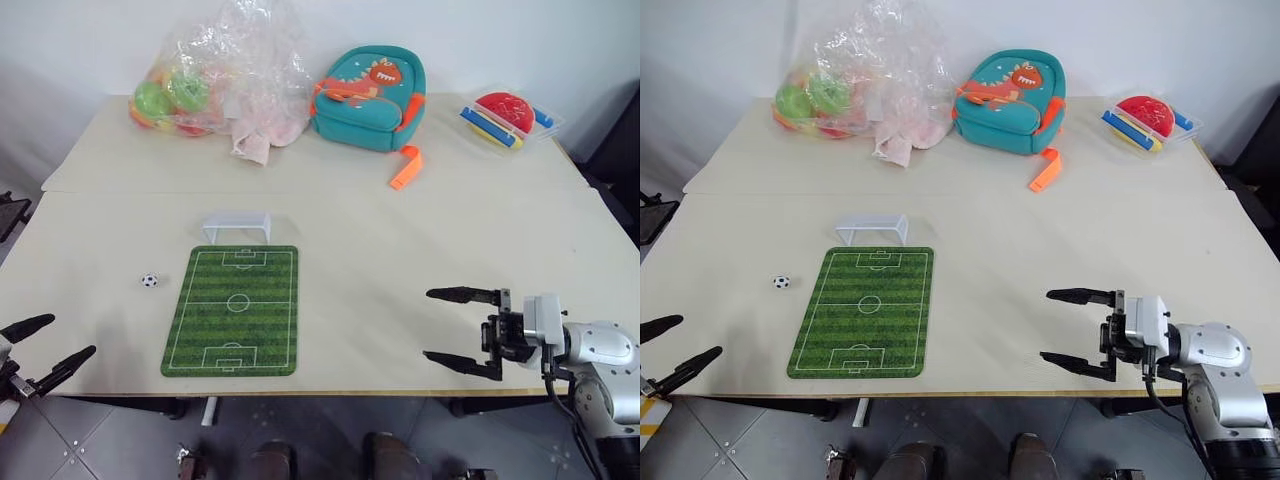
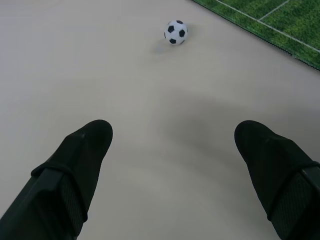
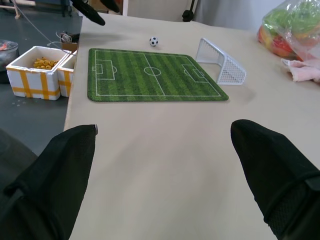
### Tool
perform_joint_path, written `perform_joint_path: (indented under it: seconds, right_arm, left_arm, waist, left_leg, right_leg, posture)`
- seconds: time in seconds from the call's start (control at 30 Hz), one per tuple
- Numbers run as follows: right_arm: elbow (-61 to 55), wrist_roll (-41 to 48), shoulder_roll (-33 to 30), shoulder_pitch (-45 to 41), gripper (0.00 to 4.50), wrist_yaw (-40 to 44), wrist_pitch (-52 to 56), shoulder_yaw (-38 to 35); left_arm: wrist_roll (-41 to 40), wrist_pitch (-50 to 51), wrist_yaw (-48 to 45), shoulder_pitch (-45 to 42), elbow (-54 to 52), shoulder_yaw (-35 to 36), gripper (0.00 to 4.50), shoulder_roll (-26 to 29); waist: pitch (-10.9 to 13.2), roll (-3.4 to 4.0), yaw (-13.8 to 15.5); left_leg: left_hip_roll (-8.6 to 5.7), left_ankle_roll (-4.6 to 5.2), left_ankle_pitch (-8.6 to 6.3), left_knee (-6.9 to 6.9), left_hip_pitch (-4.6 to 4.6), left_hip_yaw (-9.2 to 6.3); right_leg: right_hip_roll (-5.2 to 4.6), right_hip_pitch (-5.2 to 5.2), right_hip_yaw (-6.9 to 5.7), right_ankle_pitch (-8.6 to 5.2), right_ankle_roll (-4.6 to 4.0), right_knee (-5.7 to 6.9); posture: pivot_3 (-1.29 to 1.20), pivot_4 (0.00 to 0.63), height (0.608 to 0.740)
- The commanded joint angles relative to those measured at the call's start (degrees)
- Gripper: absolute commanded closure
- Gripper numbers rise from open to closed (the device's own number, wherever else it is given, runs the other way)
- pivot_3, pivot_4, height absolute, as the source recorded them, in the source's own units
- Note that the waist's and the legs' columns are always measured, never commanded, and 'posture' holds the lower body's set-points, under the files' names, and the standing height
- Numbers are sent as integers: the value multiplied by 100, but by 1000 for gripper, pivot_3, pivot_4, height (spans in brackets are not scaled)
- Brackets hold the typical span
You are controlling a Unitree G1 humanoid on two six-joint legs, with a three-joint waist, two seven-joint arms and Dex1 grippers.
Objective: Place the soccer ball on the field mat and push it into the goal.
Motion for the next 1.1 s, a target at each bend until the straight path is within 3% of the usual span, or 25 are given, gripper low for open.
perform_joint_path:
  seconds: [0.03, 0.3, 0.47, 0.63, 0.83, 1.1]
  right_arm:
    - [-87, 148, 56, -104, 0, 70, -14, -18]
    - [-515, 562, 530, -382, 0, -271, 566, 240]
    - [-936, 942, 1203, -665, 0, -541, 739, 447]
    - [-1028, 789, 1316, -451, 0, -296, 635, 679]
    - [-759, 656, 1372, -567, 0, -165, 496, 713]
    - [-682, 517, 1445, -566, 0, -283, 441, 721]
  left_arm:
    - [42, -132, 80, 143, -83, 120, 14, 22]
    - [-467, 608, 389, 319, -165, 448, 14, -271]
    - [-932, 1122, 1388, 262, -893, 724, 14, -1240]
    - [-827, 1521, 1733, 253, -2212, 131, 14, -1829]
    - [-503, 1916, 2031, -549, -2367, -499, 14, -1656]
    - [132, 1838, 2132, -1882, -1196, -1099, 14, -1286]
  waist:
    - [0, 0, 0]
    - [0, 0, -12]
    - [0, 1, -2]
    - [-19, -32, 88]
    - [-19, -31, 121]
    - [-20, -30, 13]
  left_leg:
    - [0, 0, 0, 0, 0, 0]
    - [3, -1, -1, 0, 1, 1]
    - [24, -2, -1, 6, 3, -14]
    - [21, 0, -11, 32, -8, -36]
    - [0, -5, -14, 63, -1, -50]
    - [0, -7, -13, 58, 0, -47]
  right_leg:
    - [0, 0, 0, 0, 0, 0]
    - [0, -3, 4, 0, 0, 4]
    - [-3, -4, 11, 0, 0, 9]
    - [-1, 1, 6, 1, -1, 14]
    - [3, 2, 15, 5, -7, 19]
    - [11, -5, 18, 5, -9, 46]
  posture:
    - [0, 150, 740]
    - [0, 150, 740]
    - [0, 150, 740]
    - [0, 150, 740]
    - [0, 150, 740]
    - [0, 150, 740]
